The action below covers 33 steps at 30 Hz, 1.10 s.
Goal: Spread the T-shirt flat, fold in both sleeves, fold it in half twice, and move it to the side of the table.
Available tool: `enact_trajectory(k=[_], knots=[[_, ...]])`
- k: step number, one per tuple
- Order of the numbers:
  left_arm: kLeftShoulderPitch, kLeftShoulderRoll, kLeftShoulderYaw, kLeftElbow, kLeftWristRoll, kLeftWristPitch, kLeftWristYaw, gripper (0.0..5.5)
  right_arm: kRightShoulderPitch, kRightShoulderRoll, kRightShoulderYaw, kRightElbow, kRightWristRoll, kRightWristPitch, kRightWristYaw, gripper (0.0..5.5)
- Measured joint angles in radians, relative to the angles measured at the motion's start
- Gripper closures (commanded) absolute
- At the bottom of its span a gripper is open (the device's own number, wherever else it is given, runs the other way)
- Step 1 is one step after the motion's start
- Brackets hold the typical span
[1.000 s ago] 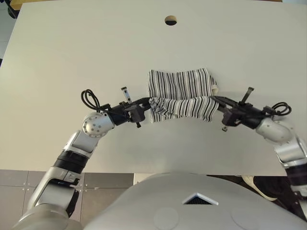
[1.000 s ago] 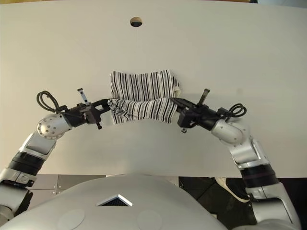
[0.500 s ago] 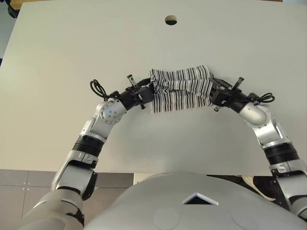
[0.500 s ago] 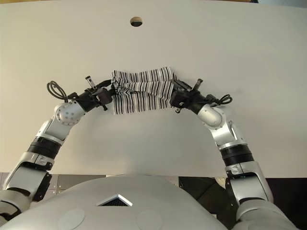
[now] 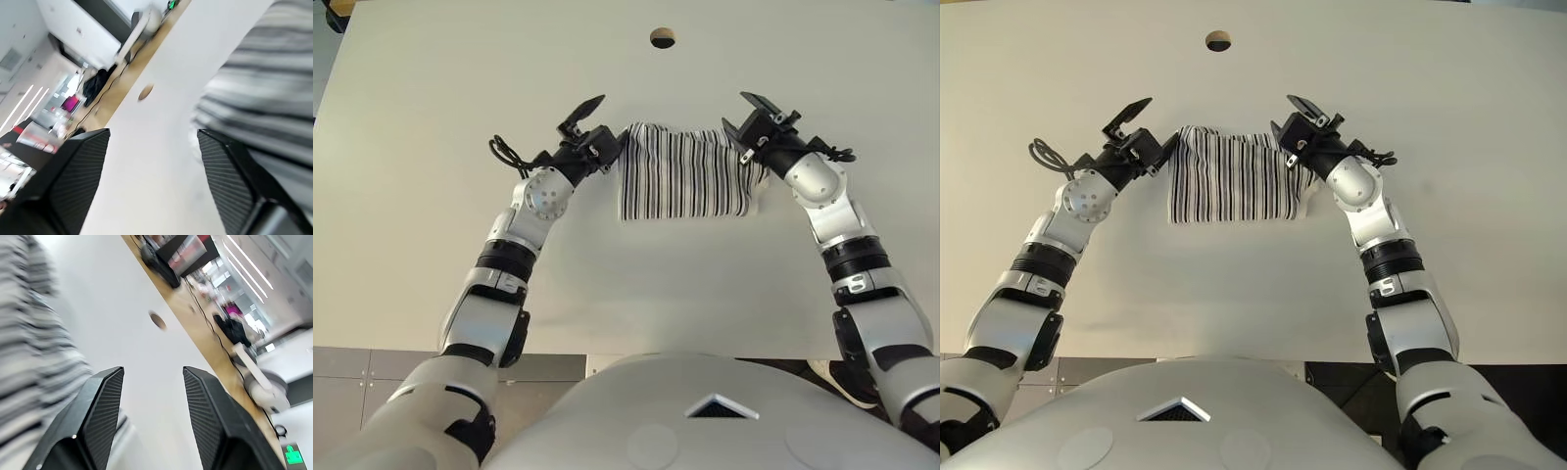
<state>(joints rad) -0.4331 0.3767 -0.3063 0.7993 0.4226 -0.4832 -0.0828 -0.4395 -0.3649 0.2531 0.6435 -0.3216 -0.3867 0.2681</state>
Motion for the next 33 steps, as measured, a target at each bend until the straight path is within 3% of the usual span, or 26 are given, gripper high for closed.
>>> enact_trajectory(k=[2,5,8,10,14,19,25,33], knots=[[-0.017,0.004,0.000,0.070,0.029,0.004,0.071,1.40,0.032,0.001,-0.010,-0.080,0.014,-0.020,-0.009,3.26],[-0.029,0.012,0.017,0.111,0.029,-0.001,0.127,0.98,0.163,0.014,0.026,-0.381,0.103,-0.036,0.077,3.26],[-0.010,0.027,0.057,0.091,0.009,-0.005,0.157,0.55,0.251,0.055,0.101,-0.602,0.227,0.069,0.194,3.26],[0.016,0.029,0.105,0.030,-0.031,-0.008,0.184,0.22,0.249,0.103,0.155,-0.599,0.248,0.140,0.249,3.26],[0.029,-0.003,0.179,-0.056,-0.106,0.002,0.223,0.22,0.170,0.153,0.156,-0.287,0.224,0.242,0.239,3.26],[0.082,-0.084,0.224,-0.199,-0.258,0.013,0.136,0.22,0.004,0.247,0.008,-0.028,0.307,0.413,0.158,3.26],[0.099,-0.094,0.264,-0.228,-0.300,0.036,0.118,0.22,-0.103,0.241,-0.190,0.177,0.422,0.465,0.087,3.26],[0.106,-0.163,0.315,-0.152,-0.359,-0.028,0.132,0.22,-0.158,-0.150,-0.648,0.598,0.584,0.292,-0.525,3.26]])
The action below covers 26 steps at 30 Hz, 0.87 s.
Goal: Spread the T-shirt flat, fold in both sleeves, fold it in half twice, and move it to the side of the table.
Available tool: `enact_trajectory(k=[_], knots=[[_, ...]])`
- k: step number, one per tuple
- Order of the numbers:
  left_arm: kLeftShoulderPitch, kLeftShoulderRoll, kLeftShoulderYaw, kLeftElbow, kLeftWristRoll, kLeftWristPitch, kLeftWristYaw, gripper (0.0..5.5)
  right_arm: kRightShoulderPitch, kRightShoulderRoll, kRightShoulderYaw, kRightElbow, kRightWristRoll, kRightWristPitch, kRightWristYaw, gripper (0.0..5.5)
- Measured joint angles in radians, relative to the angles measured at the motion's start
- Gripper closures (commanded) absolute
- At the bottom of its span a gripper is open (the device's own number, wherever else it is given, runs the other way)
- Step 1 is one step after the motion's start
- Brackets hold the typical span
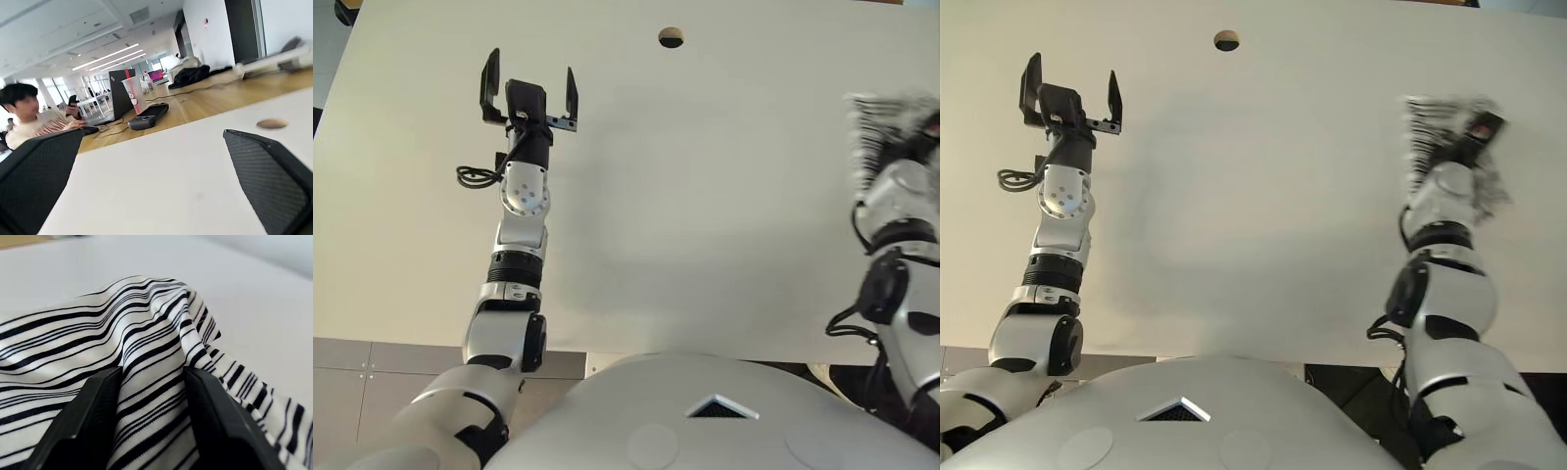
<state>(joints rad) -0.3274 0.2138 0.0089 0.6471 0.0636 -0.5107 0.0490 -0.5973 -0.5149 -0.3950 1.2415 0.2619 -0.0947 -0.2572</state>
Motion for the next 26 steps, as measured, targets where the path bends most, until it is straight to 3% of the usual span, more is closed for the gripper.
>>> enact_trajectory(k=[5,10,13,17,19,23,26], knots=[[0.004,-0.062,0.037,0.017,-0.091,-0.076,-0.050,0.22,0.014,-0.022,-0.076,0.039,0.016,-0.047,-0.066,3.26],[0.011,-0.107,0.048,-0.057,-0.138,-0.063,-0.069,0.22,0.027,-0.028,-0.047,0.039,-0.044,-0.139,-0.105,3.26],[-0.011,-0.182,0.015,-0.106,-0.120,-0.005,-0.059,0.22,-0.006,0.052,0.096,-0.136,-0.183,-0.338,-0.103,3.26],[-0.103,-0.259,-0.047,-0.102,0.010,-0.017,0.039,0.19,-0.066,0.353,0.385,-0.406,-0.401,-0.525,-0.072,3.12],[-0.094,-0.264,-0.049,-0.085,0.030,-0.052,0.062,0.19,-0.030,0.436,0.490,-0.452,-0.495,-0.574,-0.065,2.85],[0.020,-0.265,-0.053,-0.063,0.044,-0.109,0.079,0.19,0.143,0.466,0.553,-0.477,-0.562,-0.632,-0.065,2.21],[0.113,-0.264,-0.057,-0.094,0.079,-0.130,0.095,0.19,0.284,0.459,0.555,-0.607,-0.562,-0.684,-0.060,2.21]])
